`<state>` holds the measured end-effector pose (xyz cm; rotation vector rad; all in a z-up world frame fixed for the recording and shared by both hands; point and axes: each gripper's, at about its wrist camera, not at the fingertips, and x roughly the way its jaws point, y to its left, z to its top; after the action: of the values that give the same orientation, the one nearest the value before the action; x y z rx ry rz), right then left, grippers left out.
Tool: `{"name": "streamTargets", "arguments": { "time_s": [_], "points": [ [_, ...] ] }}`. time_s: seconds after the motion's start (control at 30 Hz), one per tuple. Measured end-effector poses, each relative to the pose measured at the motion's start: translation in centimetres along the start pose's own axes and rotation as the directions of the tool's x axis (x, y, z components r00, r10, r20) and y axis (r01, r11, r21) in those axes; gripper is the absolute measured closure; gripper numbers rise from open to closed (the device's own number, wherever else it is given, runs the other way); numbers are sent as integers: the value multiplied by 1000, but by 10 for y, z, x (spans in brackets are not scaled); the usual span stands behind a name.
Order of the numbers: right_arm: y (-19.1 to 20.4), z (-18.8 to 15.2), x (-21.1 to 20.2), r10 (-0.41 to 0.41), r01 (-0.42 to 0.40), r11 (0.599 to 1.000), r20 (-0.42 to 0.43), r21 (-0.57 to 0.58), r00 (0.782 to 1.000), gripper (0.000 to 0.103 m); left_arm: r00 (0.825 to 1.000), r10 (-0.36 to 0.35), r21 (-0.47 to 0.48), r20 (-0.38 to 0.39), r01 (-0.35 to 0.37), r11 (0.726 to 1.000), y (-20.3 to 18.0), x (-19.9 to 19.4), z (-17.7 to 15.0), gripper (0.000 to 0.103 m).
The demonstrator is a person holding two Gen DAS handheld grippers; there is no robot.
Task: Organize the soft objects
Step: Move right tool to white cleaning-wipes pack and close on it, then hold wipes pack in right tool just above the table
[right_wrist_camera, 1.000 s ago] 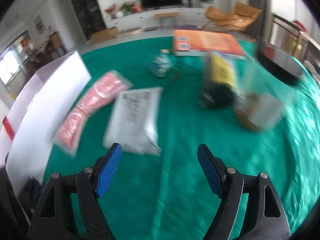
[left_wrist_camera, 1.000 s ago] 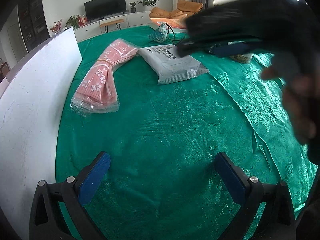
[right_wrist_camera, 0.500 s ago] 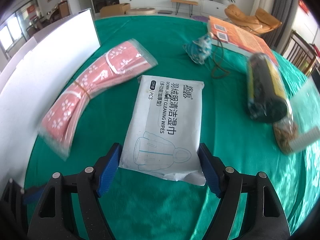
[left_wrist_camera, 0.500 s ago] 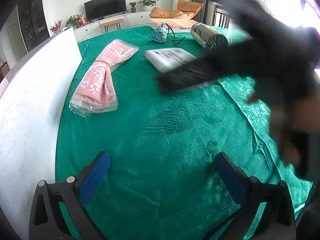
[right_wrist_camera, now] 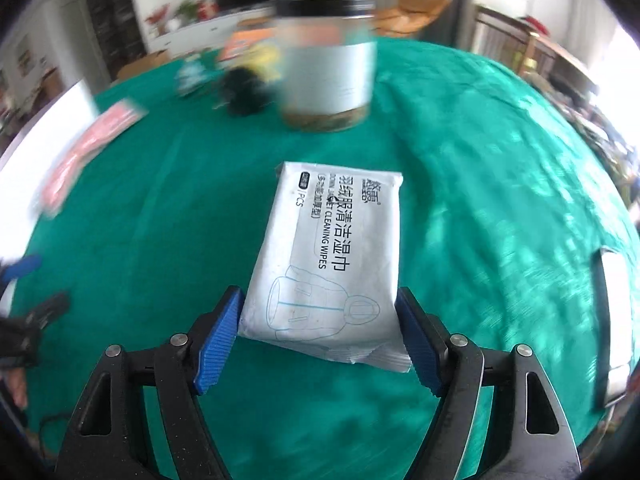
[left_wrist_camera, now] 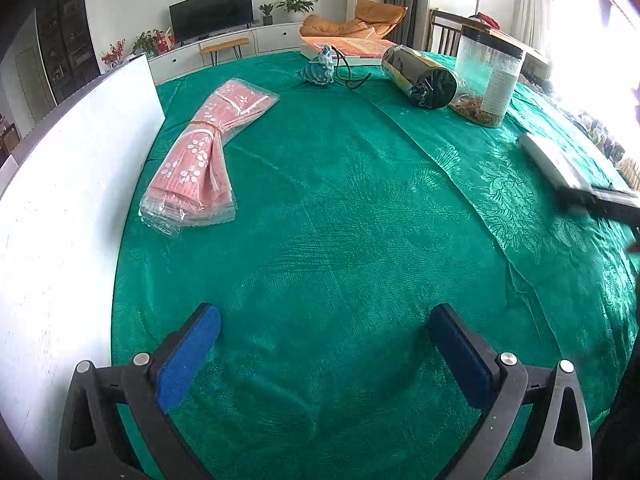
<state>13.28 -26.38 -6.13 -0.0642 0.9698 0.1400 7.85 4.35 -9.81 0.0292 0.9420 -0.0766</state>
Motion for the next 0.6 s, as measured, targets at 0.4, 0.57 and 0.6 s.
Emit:
{"name": "streamTargets", "arguments": {
  "time_s": [0.4, 0.57, 0.6],
  "points": [
    [-34, 23, 23, -48, 44, 996, 54, 84, 997, 18, 1000, 0, 0, 0, 0, 1000, 0, 0, 0, 0],
    [-37, 21, 22, -51, 47, 996, 52, 81, 997, 18, 1000, 1, 0, 0, -1, 1000, 0, 0, 0, 0],
    [-37, 21, 22, -51, 46, 996, 52, 81, 997, 18, 1000, 1, -1, 0, -1, 1000, 0, 0, -1, 0]
  ]
}}
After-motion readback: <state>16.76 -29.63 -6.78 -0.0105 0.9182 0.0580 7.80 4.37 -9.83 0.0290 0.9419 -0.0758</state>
